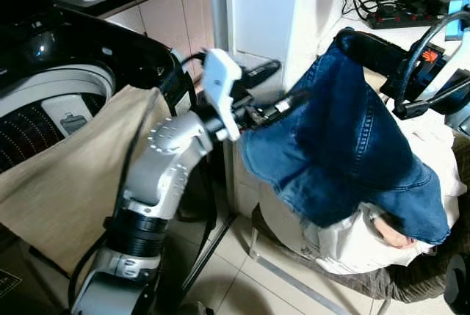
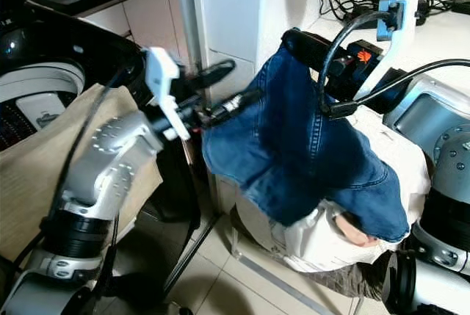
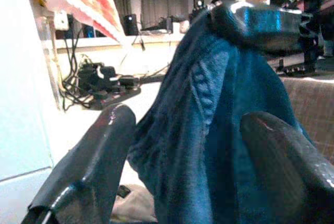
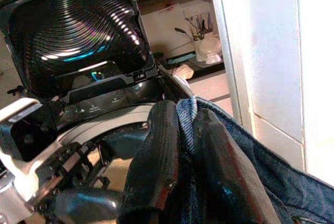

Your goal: Clothes washing

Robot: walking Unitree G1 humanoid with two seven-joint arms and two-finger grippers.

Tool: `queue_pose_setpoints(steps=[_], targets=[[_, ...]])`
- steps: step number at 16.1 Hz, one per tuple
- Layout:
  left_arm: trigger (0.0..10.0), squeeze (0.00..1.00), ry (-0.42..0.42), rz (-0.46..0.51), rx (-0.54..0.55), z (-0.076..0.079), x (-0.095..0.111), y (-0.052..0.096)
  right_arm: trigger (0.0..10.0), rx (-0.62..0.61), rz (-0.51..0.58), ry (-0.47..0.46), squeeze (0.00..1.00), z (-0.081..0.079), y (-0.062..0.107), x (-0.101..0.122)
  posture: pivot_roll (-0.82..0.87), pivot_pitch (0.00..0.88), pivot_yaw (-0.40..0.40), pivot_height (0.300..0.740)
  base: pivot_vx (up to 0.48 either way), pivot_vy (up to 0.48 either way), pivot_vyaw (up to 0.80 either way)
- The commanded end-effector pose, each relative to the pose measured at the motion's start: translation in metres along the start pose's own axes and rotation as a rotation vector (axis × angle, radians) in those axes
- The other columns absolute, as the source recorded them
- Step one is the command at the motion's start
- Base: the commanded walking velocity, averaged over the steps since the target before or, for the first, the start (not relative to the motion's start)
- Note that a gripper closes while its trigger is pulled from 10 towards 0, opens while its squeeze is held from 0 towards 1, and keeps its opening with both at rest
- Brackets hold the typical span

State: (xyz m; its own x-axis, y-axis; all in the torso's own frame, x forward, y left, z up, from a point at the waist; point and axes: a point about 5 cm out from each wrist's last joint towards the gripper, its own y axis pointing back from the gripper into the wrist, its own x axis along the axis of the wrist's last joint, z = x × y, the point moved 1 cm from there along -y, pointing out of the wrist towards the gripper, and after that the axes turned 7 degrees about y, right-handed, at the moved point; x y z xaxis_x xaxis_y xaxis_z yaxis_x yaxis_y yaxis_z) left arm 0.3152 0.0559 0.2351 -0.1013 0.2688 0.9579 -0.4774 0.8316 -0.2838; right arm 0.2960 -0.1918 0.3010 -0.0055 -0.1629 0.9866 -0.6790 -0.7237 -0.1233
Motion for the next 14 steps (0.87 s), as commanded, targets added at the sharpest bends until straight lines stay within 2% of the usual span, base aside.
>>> queue_pose_setpoints(steps=[1, 4, 5, 6, 7, 8, 10, 12, 13, 14], targets=[[10.0, 1.0, -0.013, 0.014, -0.019, 0.001, 0.008, -0.001, 0.0, 0.02, 0.016, 0.031, 0.0, -0.006, -0.002, 0.007, -0.13, 0.0, 0.053, 0.74, 0.0, 0.0, 0.0], [10.0, 1.0, -0.047, -0.046, 0.013, 0.003, -0.004, -0.013, 0.0, 0.03, 0.01, 0.032, 0.0, -0.009, -0.004, 0.004, -0.13, 0.0, 0.056, 0.74, 0.0, 0.0, 0.0], [10.0, 0.63, -0.016, -0.079, 0.001, 0.007, -0.012, -0.018, 0.0, 0.034, 0.011, 0.032, 0.0, -0.009, -0.004, 0.004, -0.13, 0.0, 0.056, 0.74, 0.0, 0.0, 0.0], [10.0, 0.0, 0.021, -0.087, -0.028, 0.013, -0.017, -0.021, 0.0, 0.035, 0.011, 0.031, 0.0, -0.01, -0.005, 0.004, -0.13, 0.0, 0.059, 0.74, 0.0, 0.0, 0.0], [10.0, 0.0, 0.111, -0.06, -0.044, 0.019, -0.019, -0.024, 0.0, 0.035, 0.008, 0.034, 0.0, -0.01, -0.006, 0.003, -0.13, 0.0, 0.06, 0.74, 0.0, 0.0, 0.0], [10.0, 0.0, 0.158, -0.045, -0.065, 0.025, -0.019, -0.028, 0.0, 0.035, 0.008, 0.034, 0.0, -0.01, -0.006, 0.003, -0.13, 0.0, 0.06, 0.74, 0.0, 0.0, 0.0], [10.0, 0.0, 0.199, -0.019, -0.064, 0.026, -0.017, -0.031, 0.0, 0.033, 0.003, 0.036, 0.0, -0.01, -0.006, 0.002, -0.13, 0.0, 0.061, 0.74, 0.0, 0.0, 0.0], [10.0, 0.0, 0.161, -0.065, -0.066, 0.026, -0.022, -0.031, 0.0, 0.034, 0.001, 0.037, 0.0, -0.01, -0.006, 0.002, -0.13, 0.0, 0.061, 0.74, 0.0, 0.0, 0.0], [7.6, 0.0, 0.111, -0.108, -0.032, 0.021, -0.027, -0.031, 0.0, 0.036, 0.004, 0.038, 0.0, -0.01, -0.006, 0.003, -0.13, 0.0, 0.059, 0.74, 0.0, 0.0, 0.0], [3.6, 0.0, 0.101, -0.12, -0.002, 0.017, -0.029, -0.031, 0.0, 0.038, 0.005, 0.039, 0.0, -0.01, -0.007, 0.003, -0.13, 0.0, 0.061, 0.74, 0.0, 0.0, 0.0]])
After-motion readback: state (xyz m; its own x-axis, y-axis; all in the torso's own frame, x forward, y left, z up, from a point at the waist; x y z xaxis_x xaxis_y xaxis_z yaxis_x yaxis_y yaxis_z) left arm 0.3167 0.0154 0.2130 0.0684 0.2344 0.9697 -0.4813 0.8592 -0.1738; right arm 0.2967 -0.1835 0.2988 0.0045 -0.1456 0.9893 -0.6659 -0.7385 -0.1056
